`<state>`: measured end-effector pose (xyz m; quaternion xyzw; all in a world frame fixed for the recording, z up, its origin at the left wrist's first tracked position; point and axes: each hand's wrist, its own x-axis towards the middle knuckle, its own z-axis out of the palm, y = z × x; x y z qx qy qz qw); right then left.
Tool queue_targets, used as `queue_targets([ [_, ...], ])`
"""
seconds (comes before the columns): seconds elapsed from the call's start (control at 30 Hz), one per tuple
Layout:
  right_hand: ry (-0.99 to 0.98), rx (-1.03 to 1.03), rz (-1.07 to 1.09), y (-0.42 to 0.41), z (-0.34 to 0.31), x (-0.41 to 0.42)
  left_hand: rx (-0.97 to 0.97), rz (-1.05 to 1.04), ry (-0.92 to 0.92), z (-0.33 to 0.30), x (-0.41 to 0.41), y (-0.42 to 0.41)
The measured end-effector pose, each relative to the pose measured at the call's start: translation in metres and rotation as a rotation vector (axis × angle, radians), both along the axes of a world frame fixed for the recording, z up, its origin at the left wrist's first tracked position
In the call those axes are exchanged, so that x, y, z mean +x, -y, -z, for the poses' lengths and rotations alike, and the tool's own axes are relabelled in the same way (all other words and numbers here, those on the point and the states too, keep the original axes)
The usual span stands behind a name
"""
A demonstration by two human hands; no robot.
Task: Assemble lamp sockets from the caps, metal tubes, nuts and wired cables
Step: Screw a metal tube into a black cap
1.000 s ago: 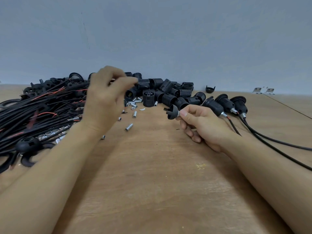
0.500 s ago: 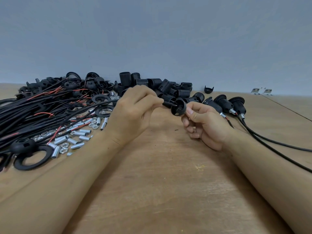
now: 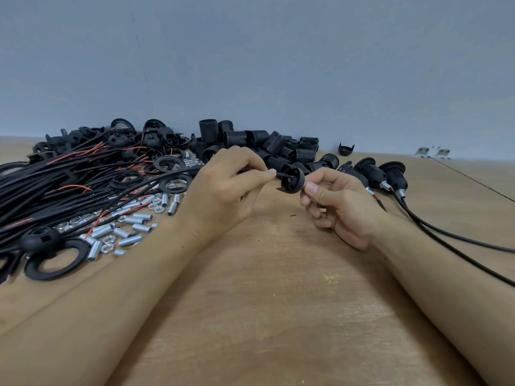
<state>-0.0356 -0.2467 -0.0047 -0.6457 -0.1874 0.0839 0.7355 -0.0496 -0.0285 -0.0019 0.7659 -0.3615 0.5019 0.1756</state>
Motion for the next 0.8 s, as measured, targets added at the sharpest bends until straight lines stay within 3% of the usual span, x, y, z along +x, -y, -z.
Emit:
queue_targets([
  [0.43,-0.042,0.001,-0.059,-0.0003,-0.0015,-0.0014,-0.078,0.064,0.022,-0.0008,0.0005,-0.0003],
  [0.8,-0.045,0.002,-0.043,-0.0012,-0.0011,-0.0019,0.014,0.044,-0.013,0.0009,0.0006,0.0014],
])
